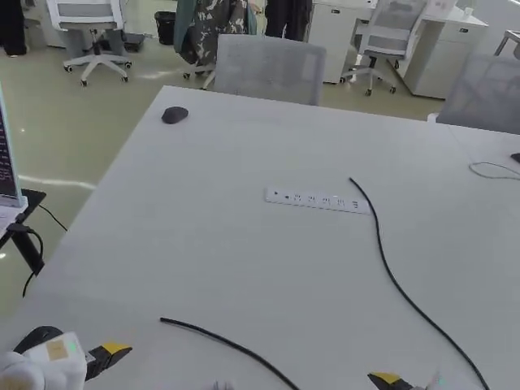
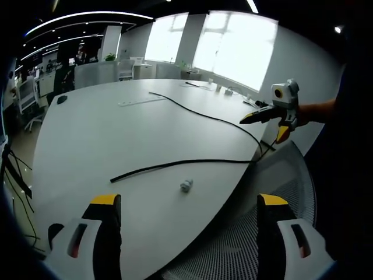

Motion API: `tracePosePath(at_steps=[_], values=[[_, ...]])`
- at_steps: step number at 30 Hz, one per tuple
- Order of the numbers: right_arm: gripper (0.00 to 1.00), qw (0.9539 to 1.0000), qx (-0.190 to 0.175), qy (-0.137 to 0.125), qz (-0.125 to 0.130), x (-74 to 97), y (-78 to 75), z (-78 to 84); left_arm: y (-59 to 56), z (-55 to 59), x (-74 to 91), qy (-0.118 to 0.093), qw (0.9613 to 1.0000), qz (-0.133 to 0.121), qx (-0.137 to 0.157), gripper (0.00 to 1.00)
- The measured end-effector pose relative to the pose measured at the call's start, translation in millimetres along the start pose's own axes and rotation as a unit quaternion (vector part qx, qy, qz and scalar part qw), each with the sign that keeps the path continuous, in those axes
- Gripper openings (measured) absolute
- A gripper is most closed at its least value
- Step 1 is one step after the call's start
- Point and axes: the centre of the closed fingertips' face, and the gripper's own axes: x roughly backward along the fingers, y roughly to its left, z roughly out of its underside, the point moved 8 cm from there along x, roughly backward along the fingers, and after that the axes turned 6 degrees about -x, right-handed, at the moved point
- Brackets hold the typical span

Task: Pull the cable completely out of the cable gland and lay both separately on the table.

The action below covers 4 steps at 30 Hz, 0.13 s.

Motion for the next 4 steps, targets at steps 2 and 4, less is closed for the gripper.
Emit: tracePosePath(at_steps=[2,4], values=[[0.99,1.0,0.0,0.0,-0.001,-0.3,1.7,1.2,1.1,1.2,0.8,0.0,1.0,-0.003,0.006,0.99],[0.99,1.0,-0.002,0.003,-0.003,-0.9,2.3,3.5,1.1,2.3,1.1,0.003,1.0,-0.003,0.008,0.99]])
